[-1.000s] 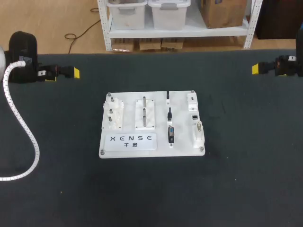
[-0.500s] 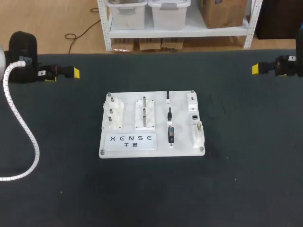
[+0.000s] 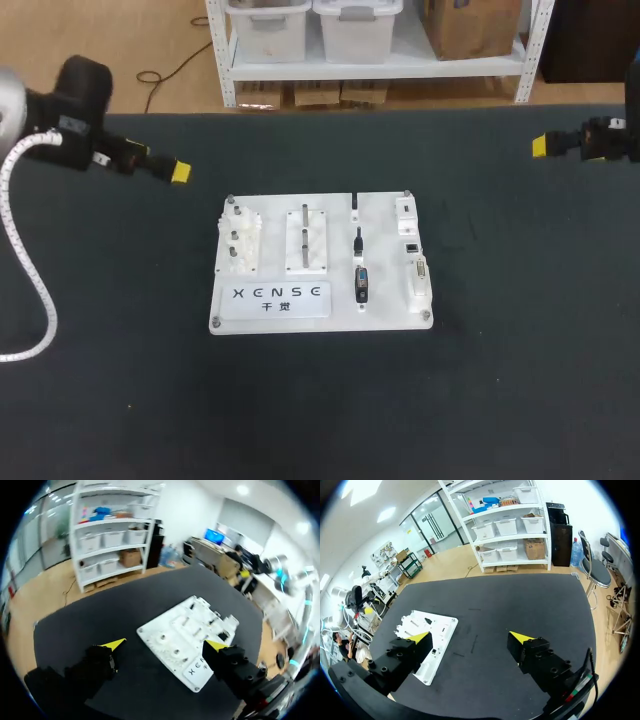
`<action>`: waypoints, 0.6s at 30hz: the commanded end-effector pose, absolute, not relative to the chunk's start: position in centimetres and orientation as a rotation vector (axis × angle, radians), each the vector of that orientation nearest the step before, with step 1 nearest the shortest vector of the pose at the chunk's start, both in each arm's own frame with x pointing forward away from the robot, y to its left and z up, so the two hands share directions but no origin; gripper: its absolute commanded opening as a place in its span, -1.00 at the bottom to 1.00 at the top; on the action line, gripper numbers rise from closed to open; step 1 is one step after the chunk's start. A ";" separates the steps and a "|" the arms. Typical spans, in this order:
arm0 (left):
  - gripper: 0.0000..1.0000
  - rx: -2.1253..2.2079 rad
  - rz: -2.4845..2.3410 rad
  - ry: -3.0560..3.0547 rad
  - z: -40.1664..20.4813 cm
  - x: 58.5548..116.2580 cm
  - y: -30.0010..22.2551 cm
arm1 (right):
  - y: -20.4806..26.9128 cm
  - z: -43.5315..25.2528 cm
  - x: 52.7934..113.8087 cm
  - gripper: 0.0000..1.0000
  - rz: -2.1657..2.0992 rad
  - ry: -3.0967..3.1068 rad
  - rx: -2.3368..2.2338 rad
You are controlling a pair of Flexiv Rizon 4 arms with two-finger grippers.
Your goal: Insert the USB connector, Ethernet cable, and multi-pin plug into their matching sockets one by one.
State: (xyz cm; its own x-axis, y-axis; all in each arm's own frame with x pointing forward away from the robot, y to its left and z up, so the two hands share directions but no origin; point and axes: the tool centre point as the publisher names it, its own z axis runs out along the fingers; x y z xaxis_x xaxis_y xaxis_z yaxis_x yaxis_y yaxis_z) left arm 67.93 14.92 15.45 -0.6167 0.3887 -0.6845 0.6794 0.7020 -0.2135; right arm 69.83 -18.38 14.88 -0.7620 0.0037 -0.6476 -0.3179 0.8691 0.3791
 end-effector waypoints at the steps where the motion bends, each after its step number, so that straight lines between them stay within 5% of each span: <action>1: 1.00 1.402 -0.685 1.994 15.1 66.3 14.0 | -18.4 14.9 69.8 1.00 0.627 2.369 -0.225; 18: 1.00 1.667 -0.746 1.834 13.1 65.4 12.7 | -18.4 14.9 69.8 1.00 0.627 2.369 -0.225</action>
State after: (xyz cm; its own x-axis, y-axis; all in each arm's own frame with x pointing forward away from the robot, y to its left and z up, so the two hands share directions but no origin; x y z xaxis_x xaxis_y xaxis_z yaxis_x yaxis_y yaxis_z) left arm 64.43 12.54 13.21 -0.1679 0.6766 -0.7170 0.9706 0.2406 -0.0002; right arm 69.83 -18.38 14.88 -0.7620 0.0038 -0.6476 -0.3178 0.8691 0.3791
